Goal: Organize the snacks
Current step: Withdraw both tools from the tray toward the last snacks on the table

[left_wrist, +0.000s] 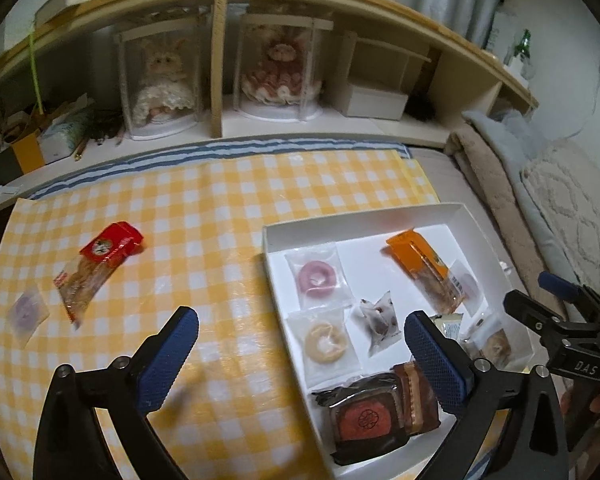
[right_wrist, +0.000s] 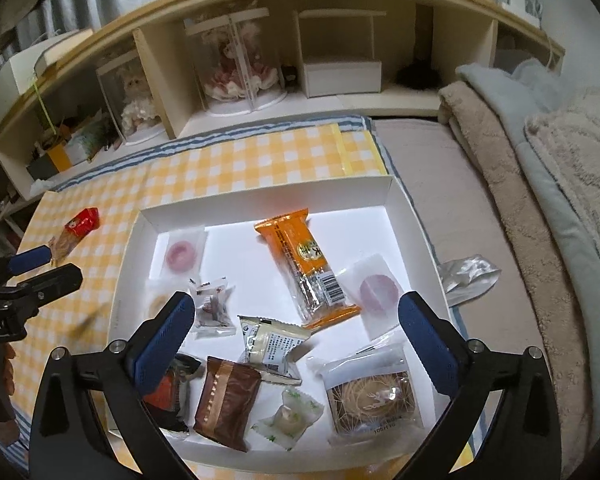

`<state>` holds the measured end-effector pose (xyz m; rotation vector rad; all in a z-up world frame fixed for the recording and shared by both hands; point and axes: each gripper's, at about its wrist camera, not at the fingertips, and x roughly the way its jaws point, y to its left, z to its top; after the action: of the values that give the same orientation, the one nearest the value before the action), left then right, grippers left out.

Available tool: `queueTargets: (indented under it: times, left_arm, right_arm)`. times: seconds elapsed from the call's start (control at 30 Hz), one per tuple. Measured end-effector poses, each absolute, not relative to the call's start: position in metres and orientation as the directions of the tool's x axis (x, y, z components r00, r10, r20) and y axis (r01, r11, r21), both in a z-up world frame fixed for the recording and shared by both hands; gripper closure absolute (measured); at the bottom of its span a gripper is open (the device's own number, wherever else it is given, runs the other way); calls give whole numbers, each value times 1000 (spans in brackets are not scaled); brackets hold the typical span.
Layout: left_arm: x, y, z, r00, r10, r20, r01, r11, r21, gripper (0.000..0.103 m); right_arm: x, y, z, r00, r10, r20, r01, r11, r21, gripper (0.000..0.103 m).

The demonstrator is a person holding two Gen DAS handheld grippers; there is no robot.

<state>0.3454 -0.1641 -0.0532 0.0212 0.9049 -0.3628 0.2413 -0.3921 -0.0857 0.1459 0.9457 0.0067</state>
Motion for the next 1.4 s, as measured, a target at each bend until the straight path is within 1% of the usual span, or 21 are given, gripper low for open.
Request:
queueTargets:
  times: [0.3,0.53,0.73,1.1,1.27,1.4]
  left_arm:
    - [328,-130,-18,610,-293,-736,310,943,-118,0]
    - [309,-81,0,652,-282,-704,273,953,-129,0]
    - [298,-35,5,673,-254,-695,226,965,-134,0]
    - [292,48,7,729,-173,-663,141,985,-101,0]
    - [304,87,2,741,-130,-659,91,991,-94,0]
    - [328,113,-10,738,-100,-668,49,994,-95,0]
  right_arm:
    - [232,-375,-52,645,66,-761,42,992,122,0]
    - [230,-351,-37,678,72,-731,11,994,109,0]
    - [231,-325,-34,680,119,-723,-29,990,136,0]
    - [242,-250,-34,673,216,-707,-147,976,158,0]
    - [258,-209,-39,655,253,-712,-203,967,156,0]
    - [275,-169,-44,649,266,-713,-247,960,134,0]
